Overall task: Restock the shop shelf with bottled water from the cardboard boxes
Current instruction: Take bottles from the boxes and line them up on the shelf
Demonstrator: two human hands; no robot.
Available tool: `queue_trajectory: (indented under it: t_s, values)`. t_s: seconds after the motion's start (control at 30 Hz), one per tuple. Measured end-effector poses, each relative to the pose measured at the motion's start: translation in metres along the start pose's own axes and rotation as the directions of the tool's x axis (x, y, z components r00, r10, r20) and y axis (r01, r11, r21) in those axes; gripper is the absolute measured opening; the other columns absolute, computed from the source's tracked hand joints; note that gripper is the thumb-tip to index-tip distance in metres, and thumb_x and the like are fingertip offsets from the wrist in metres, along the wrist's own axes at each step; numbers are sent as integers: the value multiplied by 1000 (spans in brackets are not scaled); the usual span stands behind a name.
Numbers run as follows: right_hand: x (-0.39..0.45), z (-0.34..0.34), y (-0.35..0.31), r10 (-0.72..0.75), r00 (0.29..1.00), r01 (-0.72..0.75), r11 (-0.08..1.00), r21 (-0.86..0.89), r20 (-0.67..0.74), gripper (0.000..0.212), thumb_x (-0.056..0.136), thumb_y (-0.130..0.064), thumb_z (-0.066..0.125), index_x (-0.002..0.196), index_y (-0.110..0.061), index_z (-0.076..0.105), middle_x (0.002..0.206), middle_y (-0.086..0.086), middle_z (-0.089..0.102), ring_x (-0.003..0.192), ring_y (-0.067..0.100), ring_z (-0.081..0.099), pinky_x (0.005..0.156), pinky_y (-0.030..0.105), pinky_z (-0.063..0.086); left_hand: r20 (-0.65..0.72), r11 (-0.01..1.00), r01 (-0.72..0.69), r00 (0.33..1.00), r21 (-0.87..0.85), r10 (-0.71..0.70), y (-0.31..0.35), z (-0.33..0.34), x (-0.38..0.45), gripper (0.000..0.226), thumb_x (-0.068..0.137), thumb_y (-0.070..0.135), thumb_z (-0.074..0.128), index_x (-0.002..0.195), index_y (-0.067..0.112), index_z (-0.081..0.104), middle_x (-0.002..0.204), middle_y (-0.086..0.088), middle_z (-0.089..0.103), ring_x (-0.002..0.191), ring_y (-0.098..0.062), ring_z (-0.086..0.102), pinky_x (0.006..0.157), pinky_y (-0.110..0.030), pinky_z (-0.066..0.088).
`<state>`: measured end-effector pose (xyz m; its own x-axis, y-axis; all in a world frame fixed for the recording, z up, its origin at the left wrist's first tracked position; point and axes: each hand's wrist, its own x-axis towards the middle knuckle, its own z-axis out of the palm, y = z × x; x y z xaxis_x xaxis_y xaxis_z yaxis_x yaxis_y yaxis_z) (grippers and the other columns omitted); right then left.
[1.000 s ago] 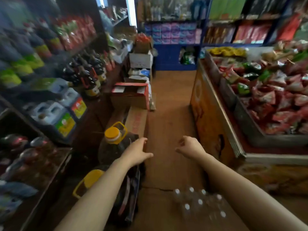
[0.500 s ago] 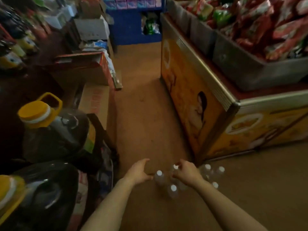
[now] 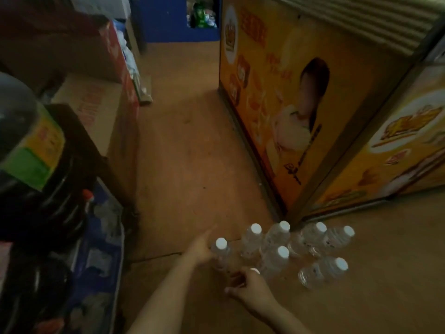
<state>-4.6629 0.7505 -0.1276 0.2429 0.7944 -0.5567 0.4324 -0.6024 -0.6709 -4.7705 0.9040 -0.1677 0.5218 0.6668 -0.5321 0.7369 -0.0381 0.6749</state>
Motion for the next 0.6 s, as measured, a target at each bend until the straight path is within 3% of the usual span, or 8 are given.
queue_trajectory:
  t_s: [0.1, 0.17, 0.23, 0.33, 0.5, 0.6]
  values:
    - [17, 1, 12, 9, 1000, -8, 997, 72, -18, 26, 78, -21, 76, 81, -37, 55, 82, -12, 62, 77, 0, 60, 75, 13, 51, 37, 998, -67, 997, 5, 67, -10, 17, 24, 81, 70, 4, 78, 141, 11, 39, 138, -2, 47, 125, -16, 45, 97, -18, 37]
    - [20, -2, 13, 50, 998, -45, 988, 151, -32, 19, 81, -19, 74, 85, -30, 59, 88, -5, 66, 82, 8, 63, 75, 22, 55, 43, 996, -94, 995, -9, 95, -11, 22, 30, 59, 70, 2, 78, 123, 12, 56, 114, 3, 58, 105, -10, 54, 83, -16, 40]
    - [20, -7, 10, 62, 997, -53, 977, 208, -37, 16, 83, -17, 72, 86, -26, 58, 89, -1, 66, 81, 12, 65, 68, 21, 53, 46, 993, -116, 992, -21, 117, -12, 23, 32, 44, 68, 6, 81, 104, 19, 60, 100, 3, 61, 95, -11, 56, 77, -18, 42]
    - [21, -14, 3, 29, 997, -15, 980, 197, -66, 16, 83, -19, 71, 86, -26, 56, 90, 1, 65, 81, 13, 65, 62, 17, 51, 16, 992, -101, 995, -71, 102, -15, 22, 28, 41, 66, 14, 84, 98, 20, 60, 99, 2, 64, 93, -13, 59, 79, -24, 47]
    - [23, -28, -7, -18, 996, 29, 992, 127, -85, 19, 86, -19, 68, 94, -27, 54, 95, -2, 64, 88, 9, 64, 68, 17, 53, -3, 983, -79, 997, -167, 80, -17, 4, 17, 42, 63, 33, 84, 98, 18, 67, 99, 1, 71, 97, -15, 66, 90, -40, 54]
    - [15, -40, -22, -9, 995, 22, 991, 133, -102, 25, 83, -20, 72, 100, -24, 54, 94, -3, 63, 89, 9, 62, 75, 21, 54, -9, 975, -103, 995, -194, 103, 6, -24, -3, 29, 70, 29, 81, 94, 21, 67, 96, 3, 72, 93, -9, 67, 89, -36, 55]
